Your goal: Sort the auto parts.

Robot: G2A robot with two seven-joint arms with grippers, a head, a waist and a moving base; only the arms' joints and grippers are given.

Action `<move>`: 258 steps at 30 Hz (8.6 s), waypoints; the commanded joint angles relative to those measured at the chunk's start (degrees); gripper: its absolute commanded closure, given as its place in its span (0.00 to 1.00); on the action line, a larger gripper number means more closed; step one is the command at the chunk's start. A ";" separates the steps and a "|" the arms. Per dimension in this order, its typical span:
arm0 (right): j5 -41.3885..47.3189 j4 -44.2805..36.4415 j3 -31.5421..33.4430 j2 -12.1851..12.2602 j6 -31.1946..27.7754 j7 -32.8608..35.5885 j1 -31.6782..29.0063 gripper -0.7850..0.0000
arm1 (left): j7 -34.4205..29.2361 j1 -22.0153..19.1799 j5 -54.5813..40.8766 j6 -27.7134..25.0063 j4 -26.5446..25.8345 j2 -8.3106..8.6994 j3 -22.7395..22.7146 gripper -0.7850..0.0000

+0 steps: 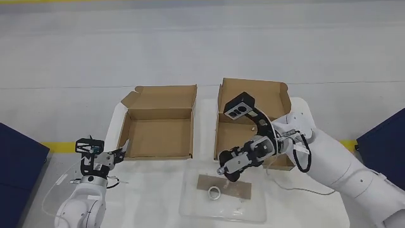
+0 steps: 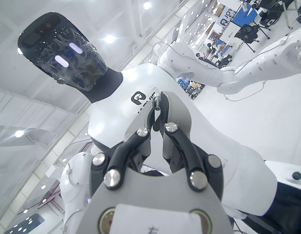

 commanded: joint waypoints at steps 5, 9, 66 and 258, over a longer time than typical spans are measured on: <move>4.48 -3.26 0.73 -0.44 1.68 -0.38 -2.27 1.00 | 0.00 0.00 0.00 0.00 0.00 0.00 0.00 0.00; 9.63 -5.10 2.24 -1.19 5.76 2.87 -3.22 1.00 | 0.00 0.00 0.00 0.00 0.00 0.00 0.00 0.00; 31.48 -11.27 10.40 -10.25 24.01 0.27 -14.96 1.00 | 0.00 0.00 0.00 0.00 0.00 0.00 0.00 0.00; -105.62 5.19 24.94 -9.68 66.33 -18.27 -12.18 1.00 | 0.00 0.00 0.00 0.00 0.00 0.00 0.00 0.00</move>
